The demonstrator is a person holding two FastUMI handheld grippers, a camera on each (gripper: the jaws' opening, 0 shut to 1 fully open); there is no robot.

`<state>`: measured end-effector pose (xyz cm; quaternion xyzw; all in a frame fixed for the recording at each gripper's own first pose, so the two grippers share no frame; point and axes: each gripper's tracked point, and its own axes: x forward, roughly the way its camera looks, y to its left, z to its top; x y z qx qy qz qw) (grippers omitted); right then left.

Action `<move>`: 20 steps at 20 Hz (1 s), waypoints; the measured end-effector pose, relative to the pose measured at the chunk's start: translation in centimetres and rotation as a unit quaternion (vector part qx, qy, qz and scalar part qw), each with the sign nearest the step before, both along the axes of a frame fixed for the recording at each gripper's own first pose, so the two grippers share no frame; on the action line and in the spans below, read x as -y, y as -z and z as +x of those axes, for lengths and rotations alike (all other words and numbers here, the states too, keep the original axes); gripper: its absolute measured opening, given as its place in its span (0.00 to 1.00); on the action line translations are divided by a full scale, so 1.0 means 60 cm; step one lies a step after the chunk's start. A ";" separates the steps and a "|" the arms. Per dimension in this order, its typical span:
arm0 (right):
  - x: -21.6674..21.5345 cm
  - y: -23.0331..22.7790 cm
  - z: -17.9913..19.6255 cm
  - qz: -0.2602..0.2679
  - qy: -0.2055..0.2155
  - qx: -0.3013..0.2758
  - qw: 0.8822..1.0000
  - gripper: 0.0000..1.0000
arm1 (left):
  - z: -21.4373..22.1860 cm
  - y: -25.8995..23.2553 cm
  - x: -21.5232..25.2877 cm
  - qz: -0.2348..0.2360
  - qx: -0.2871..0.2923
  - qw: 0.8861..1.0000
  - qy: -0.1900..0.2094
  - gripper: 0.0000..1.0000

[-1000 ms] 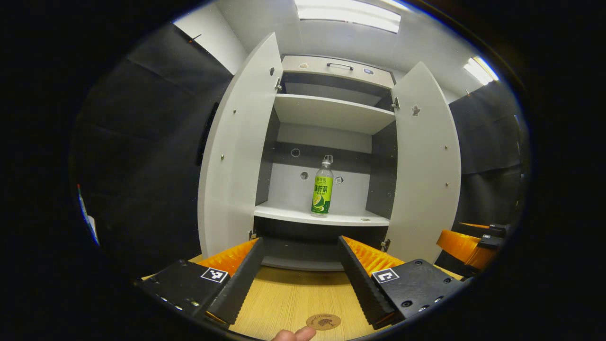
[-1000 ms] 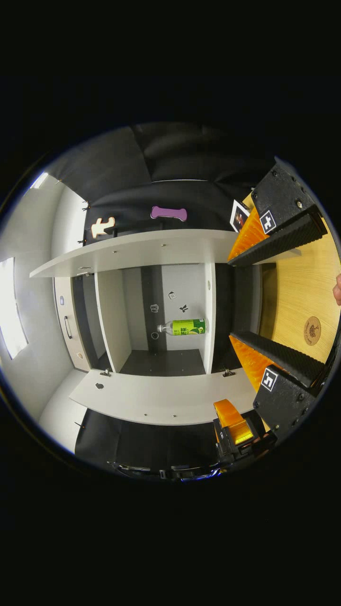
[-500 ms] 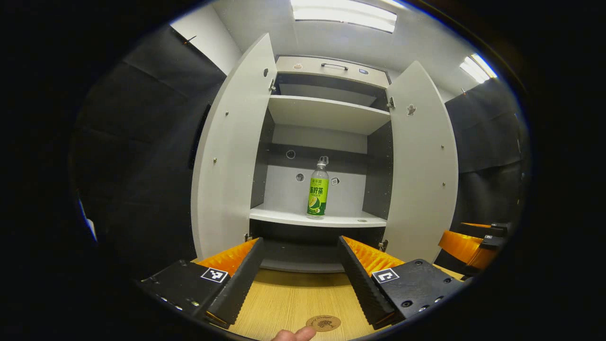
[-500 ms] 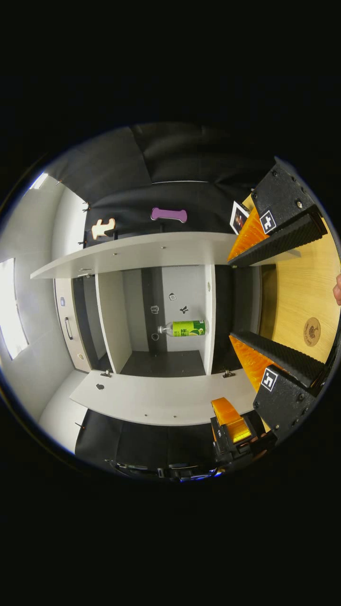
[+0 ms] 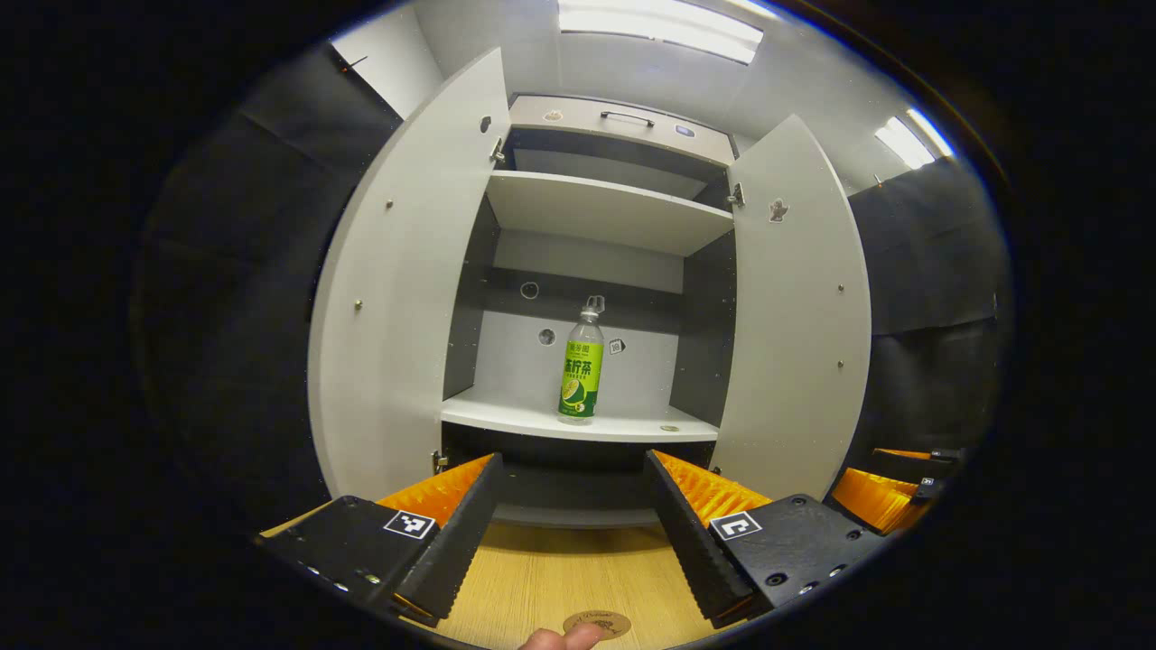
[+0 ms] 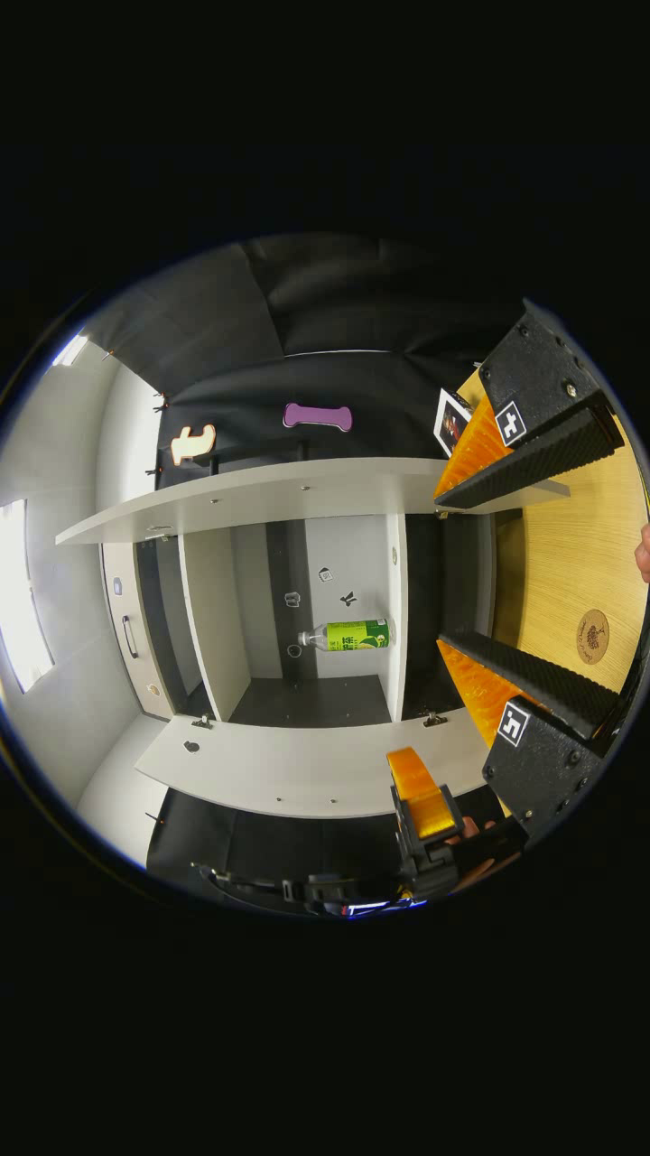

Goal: Grasp the bottle in the cabinet with the left hand and place it on the coaster, then close the right door with the right hand and the left door with the left hand.

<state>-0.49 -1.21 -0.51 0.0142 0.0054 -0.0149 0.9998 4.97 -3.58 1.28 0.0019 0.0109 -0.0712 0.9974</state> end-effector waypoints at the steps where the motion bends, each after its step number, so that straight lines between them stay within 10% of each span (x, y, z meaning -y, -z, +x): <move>1: 0.003 0.002 0.001 0.001 0.002 -0.001 1.000 0.84 | 0.020 -0.002 0.014 -0.003 -0.004 1.000 0.022 0.94; 20: 0.052 0.005 0.013 0.011 0.078 -0.005 0.997 0.84 | 0.474 -0.026 0.042 0.017 0.014 0.999 0.028 0.94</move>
